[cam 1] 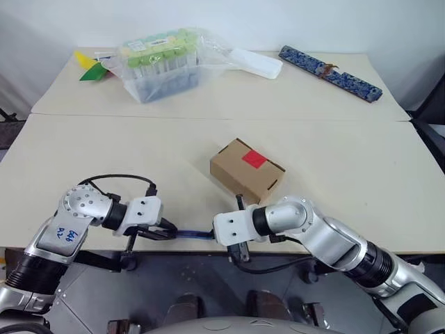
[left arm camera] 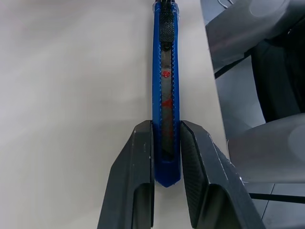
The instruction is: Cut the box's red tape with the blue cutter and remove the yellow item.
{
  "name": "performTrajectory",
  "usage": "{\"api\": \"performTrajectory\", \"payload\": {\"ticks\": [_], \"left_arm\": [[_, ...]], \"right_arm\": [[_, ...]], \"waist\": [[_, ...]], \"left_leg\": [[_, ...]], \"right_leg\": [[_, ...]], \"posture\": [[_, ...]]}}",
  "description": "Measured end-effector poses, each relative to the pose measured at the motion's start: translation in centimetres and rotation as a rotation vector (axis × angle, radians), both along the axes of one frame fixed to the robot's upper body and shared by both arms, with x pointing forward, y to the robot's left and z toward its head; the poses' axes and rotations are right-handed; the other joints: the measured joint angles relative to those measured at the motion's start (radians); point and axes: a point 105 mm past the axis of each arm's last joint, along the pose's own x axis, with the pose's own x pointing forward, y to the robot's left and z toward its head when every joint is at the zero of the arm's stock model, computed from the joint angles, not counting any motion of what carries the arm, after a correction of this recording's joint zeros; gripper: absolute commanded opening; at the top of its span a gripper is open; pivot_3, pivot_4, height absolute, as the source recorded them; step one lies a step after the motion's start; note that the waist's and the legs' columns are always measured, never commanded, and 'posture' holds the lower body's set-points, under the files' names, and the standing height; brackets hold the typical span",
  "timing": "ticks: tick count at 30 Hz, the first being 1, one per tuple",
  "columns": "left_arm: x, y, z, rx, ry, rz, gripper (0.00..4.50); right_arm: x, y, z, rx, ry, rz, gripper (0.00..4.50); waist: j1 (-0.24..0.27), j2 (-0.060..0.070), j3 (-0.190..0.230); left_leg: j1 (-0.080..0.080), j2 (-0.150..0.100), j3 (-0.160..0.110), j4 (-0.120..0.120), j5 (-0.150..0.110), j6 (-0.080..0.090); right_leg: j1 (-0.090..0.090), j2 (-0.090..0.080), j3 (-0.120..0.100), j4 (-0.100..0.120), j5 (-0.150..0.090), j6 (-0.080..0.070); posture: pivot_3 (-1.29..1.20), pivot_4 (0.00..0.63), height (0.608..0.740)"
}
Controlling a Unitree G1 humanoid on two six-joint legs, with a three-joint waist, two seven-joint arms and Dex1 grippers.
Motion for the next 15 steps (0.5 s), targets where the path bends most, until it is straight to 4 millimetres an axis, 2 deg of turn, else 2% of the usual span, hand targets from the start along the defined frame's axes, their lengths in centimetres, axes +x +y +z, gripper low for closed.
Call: {"api": "performTrajectory", "payload": {"ticks": [9,15], "left_arm": [[0.0,0.2,-0.1,0.0,0.012,0.013,0.44],[0.0,0.2,-0.1,0.0,0.012,0.014,0.44]], "right_arm": [[-0.1,0.6,-0.2,-0.006,-0.044,0.055,0.0],[-0.4,2.2,-1.0,0.009,-0.036,0.099,0.0]], "waist": [[0.0,0.0,0.0],[-0.001,0.001,0.0]], "left_leg": [[0.002,0.0,0.0,0.0,0.0,0.0],[0.002,0.0,0.0,0.0,0.0,0.0]], "right_leg": [[0.002,0.0,0.0,0.0,0.0,0.0],[0.002,0.0,0.0,0.0,0.0,0.0]], "posture": [[0.0,0.15,0.74],[0.0,0.15,0.74]]}}
